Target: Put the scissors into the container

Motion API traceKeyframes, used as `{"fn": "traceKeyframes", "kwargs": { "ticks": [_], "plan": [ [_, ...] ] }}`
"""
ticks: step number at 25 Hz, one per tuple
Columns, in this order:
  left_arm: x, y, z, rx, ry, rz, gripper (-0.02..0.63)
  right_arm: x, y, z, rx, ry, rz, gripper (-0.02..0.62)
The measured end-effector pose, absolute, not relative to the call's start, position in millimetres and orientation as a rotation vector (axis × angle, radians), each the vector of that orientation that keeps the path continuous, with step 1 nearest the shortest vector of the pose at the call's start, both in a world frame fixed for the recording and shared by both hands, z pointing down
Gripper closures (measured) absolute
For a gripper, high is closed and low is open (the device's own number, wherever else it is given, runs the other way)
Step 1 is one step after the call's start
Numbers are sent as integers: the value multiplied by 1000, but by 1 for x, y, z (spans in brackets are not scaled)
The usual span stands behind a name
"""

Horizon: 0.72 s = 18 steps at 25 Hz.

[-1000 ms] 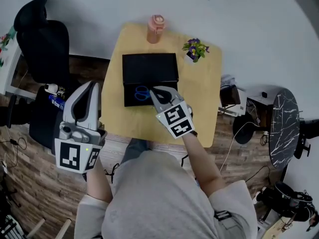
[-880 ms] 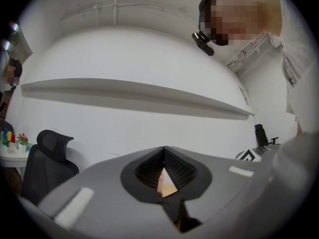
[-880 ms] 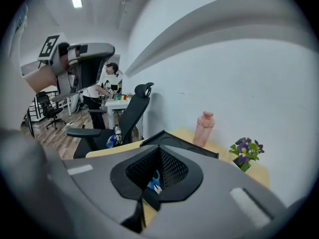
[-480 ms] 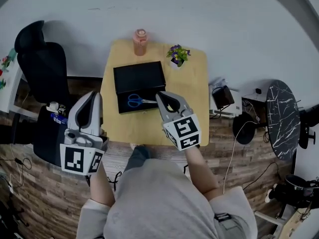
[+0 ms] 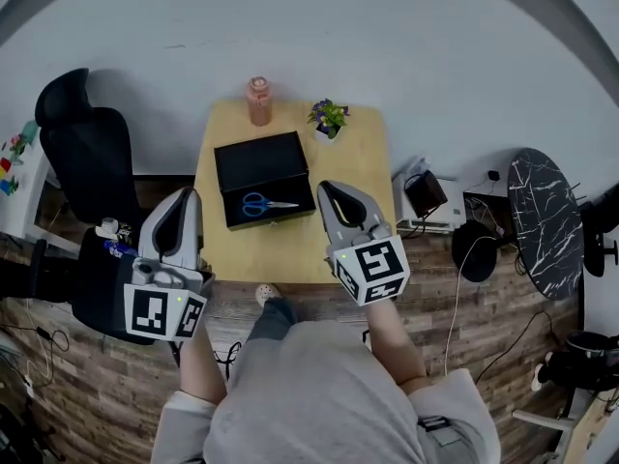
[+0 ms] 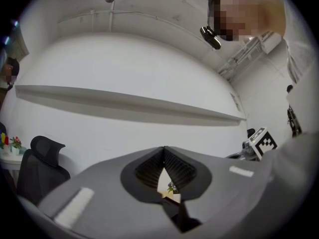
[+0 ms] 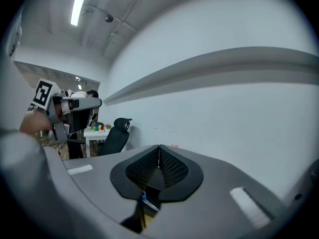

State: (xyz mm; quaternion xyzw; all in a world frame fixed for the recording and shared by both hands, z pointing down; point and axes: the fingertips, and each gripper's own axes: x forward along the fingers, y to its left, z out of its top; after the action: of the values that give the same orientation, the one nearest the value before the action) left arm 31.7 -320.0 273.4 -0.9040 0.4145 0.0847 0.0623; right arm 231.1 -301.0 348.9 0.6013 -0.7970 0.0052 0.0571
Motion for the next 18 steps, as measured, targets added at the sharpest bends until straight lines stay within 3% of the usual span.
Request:
{"fn": "traceKeyframes", "kwargs": {
  "ticks": [18],
  "plan": [
    [30,-274,261,-2720,1248,321,551,252,-234,296,2009,-2416,-147,591]
  ]
}}
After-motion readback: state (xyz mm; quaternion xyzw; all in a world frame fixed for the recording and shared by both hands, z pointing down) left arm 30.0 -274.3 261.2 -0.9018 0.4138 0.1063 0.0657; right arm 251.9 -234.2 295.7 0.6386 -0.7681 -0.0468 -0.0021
